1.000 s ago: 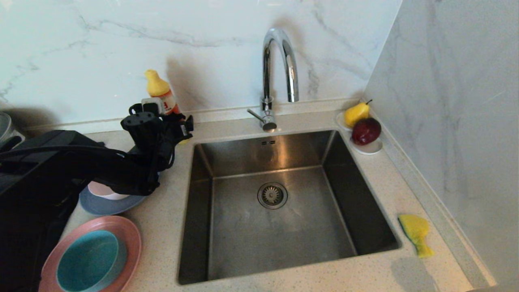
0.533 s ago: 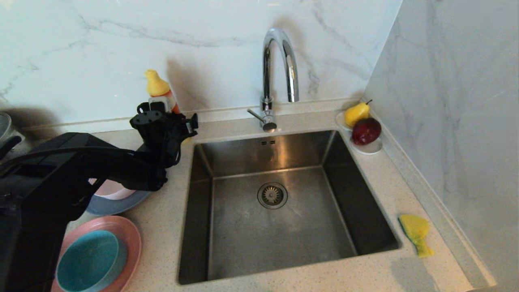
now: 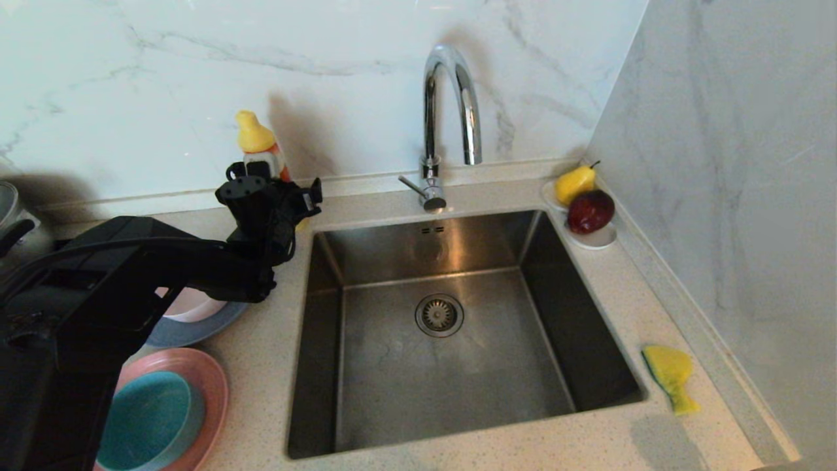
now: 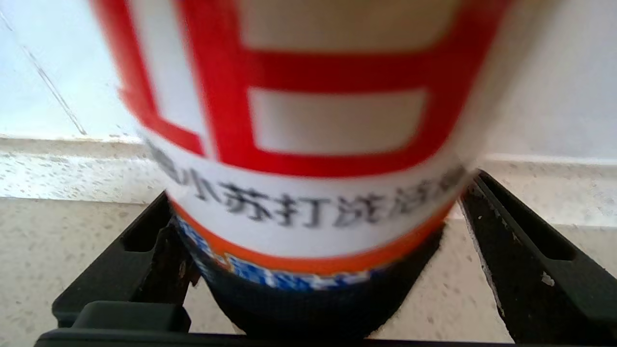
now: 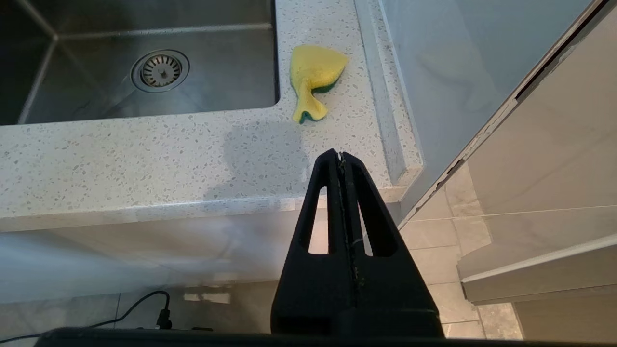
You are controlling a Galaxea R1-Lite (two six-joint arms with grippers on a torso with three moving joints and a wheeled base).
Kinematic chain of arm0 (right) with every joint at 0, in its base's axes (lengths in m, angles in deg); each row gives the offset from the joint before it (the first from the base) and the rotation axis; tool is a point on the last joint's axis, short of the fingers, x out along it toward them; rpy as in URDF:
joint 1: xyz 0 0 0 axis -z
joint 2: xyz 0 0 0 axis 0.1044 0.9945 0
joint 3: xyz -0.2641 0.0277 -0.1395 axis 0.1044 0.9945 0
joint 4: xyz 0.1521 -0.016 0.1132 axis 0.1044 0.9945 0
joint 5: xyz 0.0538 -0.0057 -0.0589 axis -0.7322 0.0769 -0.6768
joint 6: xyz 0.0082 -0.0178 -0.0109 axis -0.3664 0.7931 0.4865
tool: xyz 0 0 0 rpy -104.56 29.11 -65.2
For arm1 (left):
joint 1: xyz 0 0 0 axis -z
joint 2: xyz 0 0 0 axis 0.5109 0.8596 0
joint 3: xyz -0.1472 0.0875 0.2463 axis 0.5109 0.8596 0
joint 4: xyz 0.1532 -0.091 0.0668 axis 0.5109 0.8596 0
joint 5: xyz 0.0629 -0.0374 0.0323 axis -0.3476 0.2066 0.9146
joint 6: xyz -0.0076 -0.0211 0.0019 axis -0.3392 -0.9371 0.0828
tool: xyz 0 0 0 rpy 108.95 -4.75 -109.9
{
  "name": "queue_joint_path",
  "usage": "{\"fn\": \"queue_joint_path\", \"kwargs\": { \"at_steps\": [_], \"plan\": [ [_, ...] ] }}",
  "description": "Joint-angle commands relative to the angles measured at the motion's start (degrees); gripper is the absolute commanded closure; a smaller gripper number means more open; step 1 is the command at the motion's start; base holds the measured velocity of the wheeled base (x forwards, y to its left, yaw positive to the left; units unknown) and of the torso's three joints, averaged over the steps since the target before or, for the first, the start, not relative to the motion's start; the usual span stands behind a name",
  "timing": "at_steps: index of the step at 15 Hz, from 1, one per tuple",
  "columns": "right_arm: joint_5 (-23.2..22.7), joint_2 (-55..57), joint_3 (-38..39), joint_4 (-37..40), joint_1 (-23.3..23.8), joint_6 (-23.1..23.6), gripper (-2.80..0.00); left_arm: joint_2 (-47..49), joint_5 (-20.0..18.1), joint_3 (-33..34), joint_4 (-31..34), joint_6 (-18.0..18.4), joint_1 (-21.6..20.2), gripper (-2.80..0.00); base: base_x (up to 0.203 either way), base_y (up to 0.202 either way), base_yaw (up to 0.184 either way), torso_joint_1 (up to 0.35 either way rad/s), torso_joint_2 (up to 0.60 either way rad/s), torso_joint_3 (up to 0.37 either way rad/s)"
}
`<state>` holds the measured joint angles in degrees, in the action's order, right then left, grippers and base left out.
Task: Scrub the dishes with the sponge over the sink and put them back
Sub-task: Grab the dish soap
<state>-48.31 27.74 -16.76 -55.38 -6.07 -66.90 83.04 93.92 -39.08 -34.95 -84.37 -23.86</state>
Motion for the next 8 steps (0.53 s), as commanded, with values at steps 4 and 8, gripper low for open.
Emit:
{"fn": "queue_joint_path", "kwargs": {
  "at_steps": [4,8],
  "plan": [
    [0.02,-0.02,0.0,0.02,-0.01,-0.01,0.0,1.87,0.97,-2.75,-0.38,0.19,-0.01,-2.8,0.0,0.0,0.0,0.0,0.0,0.0],
    [0.02,-0.02,0.0,0.02,-0.01,-0.01,0.0,2.51,2.35,-3.58,-0.21,0.17,-0.01,-0.68,0.0,0.0,0.0,0.0,0.0,0.0]
  ]
}}
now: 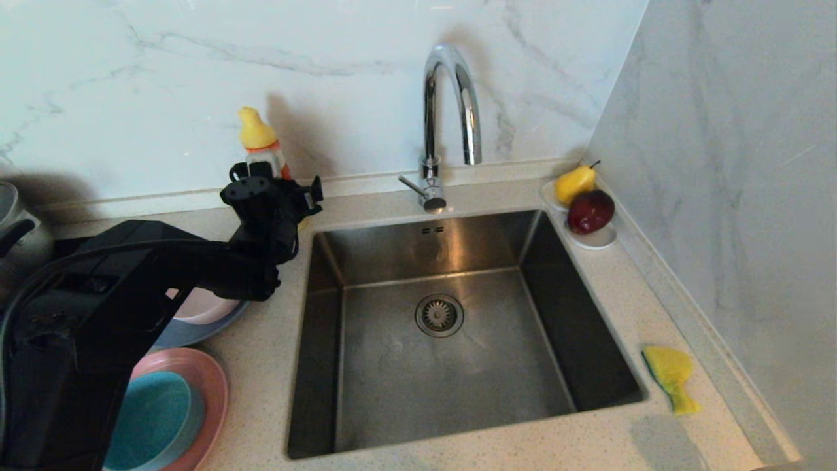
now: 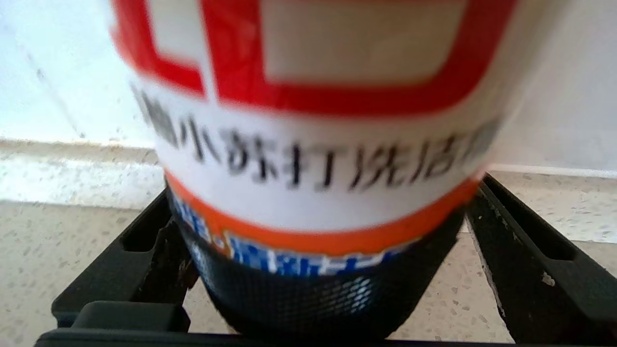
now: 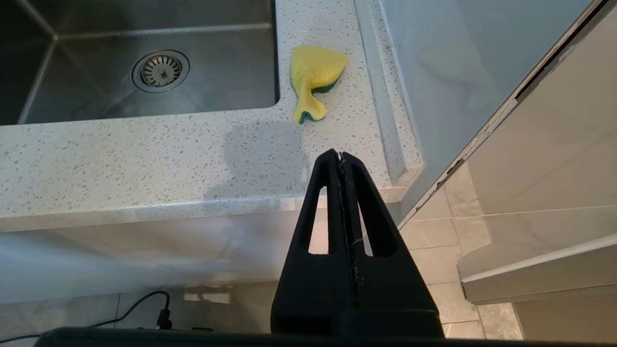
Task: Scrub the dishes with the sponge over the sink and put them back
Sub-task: Grab the dish soap
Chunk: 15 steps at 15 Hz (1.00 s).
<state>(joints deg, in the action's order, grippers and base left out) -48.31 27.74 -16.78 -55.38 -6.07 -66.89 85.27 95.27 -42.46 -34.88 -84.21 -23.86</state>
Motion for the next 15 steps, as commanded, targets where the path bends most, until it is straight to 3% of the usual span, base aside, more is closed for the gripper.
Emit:
{"fn": "queue_joint_path", "kwargs": {
  "at_steps": [1,11,15],
  "plan": [
    [0.02,-0.02,0.01,0.02,-0.01,-0.02,0.0,0.52,1.72,-0.67,-0.32,0.15,-0.01,0.0,0.0,0.0,0.0,0.0,0.0,0.0],
    [0.02,-0.02,0.01,0.02,-0.01,-0.02,0.0,-1.07,2.08,-1.18,-0.46,0.09,-0.01,0.0,0.0,0.0,0.0,0.0,0.0,0.0],
    [0.02,-0.02,0.01,0.02,-0.01,-0.02,0.0,-8.57,5.21,1.41,-0.57,-0.07,-0.01,0.0,0.0,0.0,0.0,0.0,0.0,0.0]
  ]
}}
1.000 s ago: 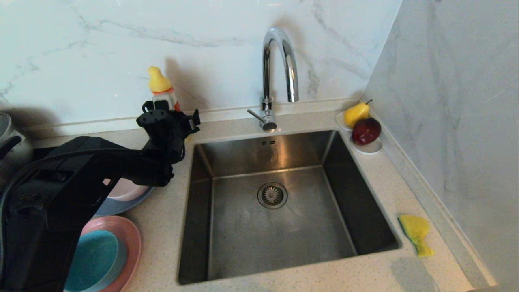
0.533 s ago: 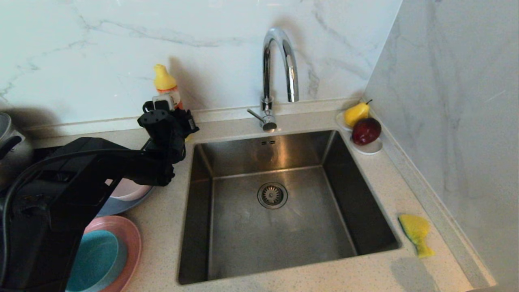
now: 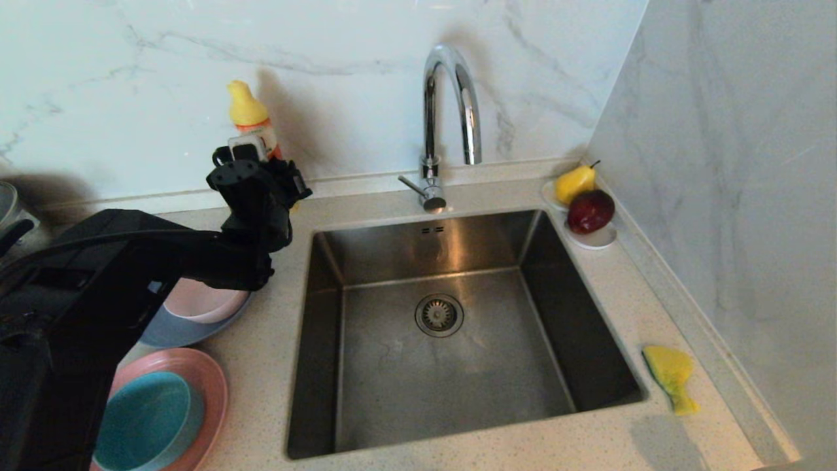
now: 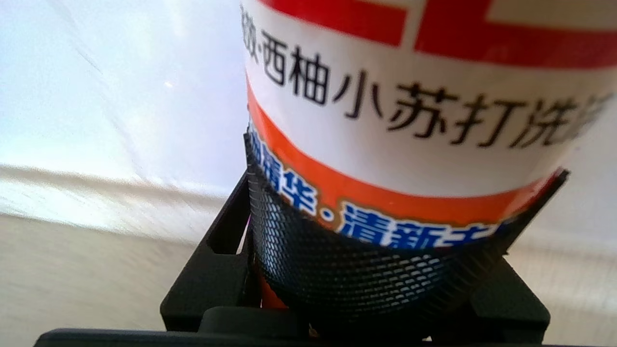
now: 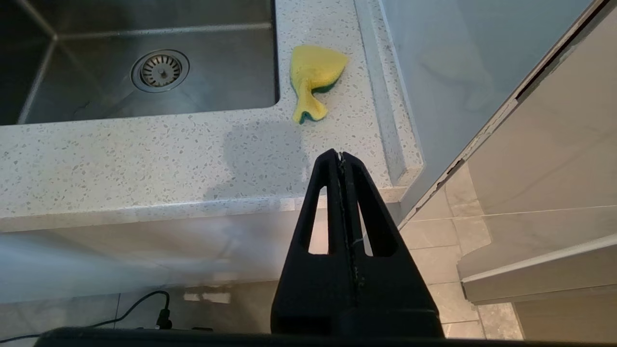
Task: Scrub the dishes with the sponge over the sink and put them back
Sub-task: Grab the dish soap
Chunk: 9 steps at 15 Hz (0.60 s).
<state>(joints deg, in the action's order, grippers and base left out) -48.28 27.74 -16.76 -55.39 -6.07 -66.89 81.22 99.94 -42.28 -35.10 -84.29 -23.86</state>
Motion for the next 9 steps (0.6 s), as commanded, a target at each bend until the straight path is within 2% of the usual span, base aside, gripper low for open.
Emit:
{"fn": "queue_joint_path", "kwargs": {
  "at_steps": [1,5,9],
  "plan": [
    [0.0,-0.02,0.0,0.02,-0.01,-0.02,0.0,-6.99,0.82,2.66,-0.2,0.04,-0.01,0.0,0.0,0.0,0.0,0.0,0.0,0.0],
    [0.0,-0.02,0.0,0.02,-0.01,-0.02,0.0,-19.58,0.65,10.94,2.35,0.46,0.1,0.0,0.0,0.0,0.0,0.0,0.0,0.0],
    [0.0,-0.02,0.0,0.02,-0.01,-0.02,0.0,-34.19,-1.88,18.65,11.38,1.51,1.17,0.0,0.0,0.0,0.0,0.0,0.0,0.0]
  ]
}}
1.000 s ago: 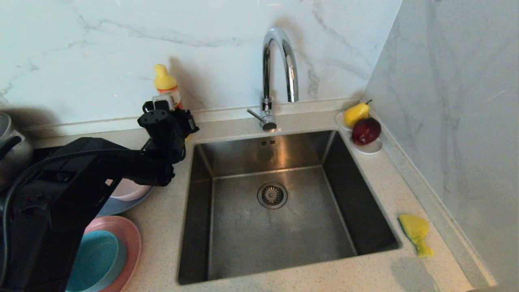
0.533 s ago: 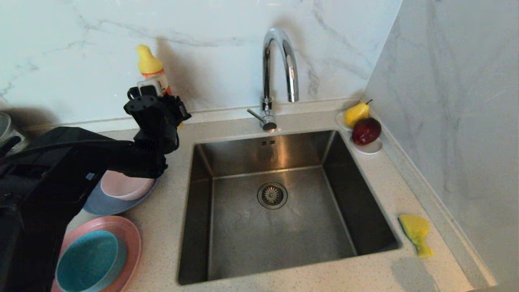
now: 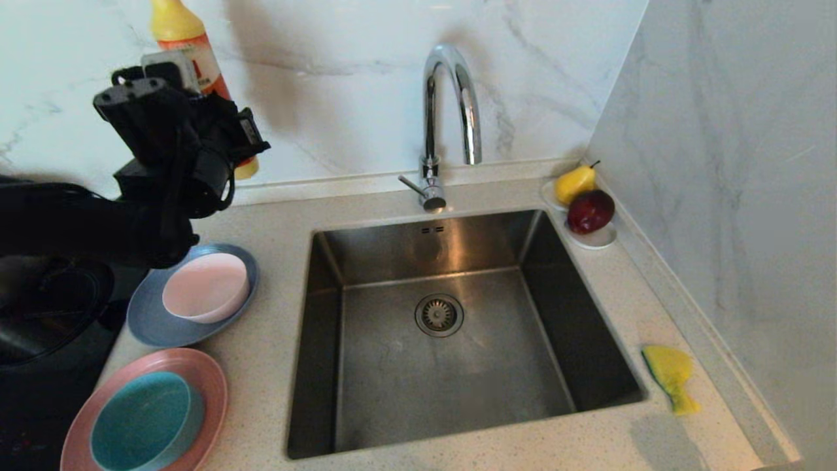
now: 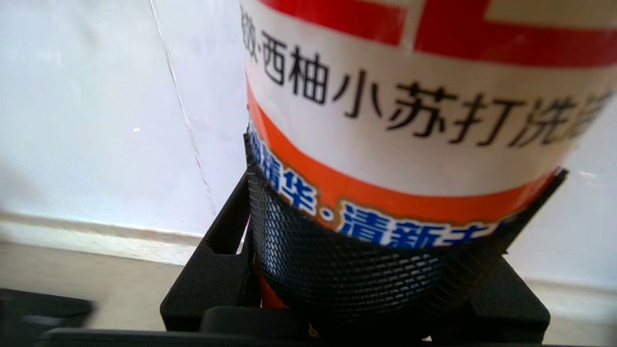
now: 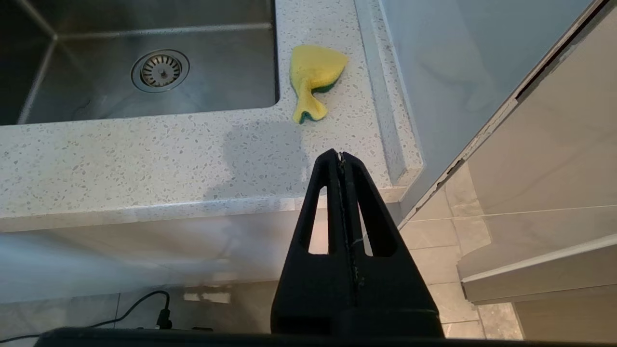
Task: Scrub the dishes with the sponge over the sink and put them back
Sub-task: Grab the dish soap, then squeeze it onto the sponge
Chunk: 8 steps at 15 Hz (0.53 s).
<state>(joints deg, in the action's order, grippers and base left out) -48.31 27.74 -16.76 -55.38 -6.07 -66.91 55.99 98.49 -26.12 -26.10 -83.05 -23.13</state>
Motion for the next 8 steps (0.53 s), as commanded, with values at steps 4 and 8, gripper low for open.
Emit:
{"fn": "queue_joint_path", "kwargs": {
  "at_steps": [4,8],
  "plan": [
    [0.02,-0.02,0.0,0.02,-0.01,-0.01,0.0,-21.15,-3.54,9.84,11.55,3.75,4.75,0.0,0.0,0.0,0.0,0.0,0.0,0.0],
    [0.02,-0.02,0.0,0.02,-0.01,-0.01,0.0,-28.73,-4.97,14.0,15.49,12.06,11.02,0.0,0.0,0.0,0.0,0.0,0.0,0.0]
  ]
}}
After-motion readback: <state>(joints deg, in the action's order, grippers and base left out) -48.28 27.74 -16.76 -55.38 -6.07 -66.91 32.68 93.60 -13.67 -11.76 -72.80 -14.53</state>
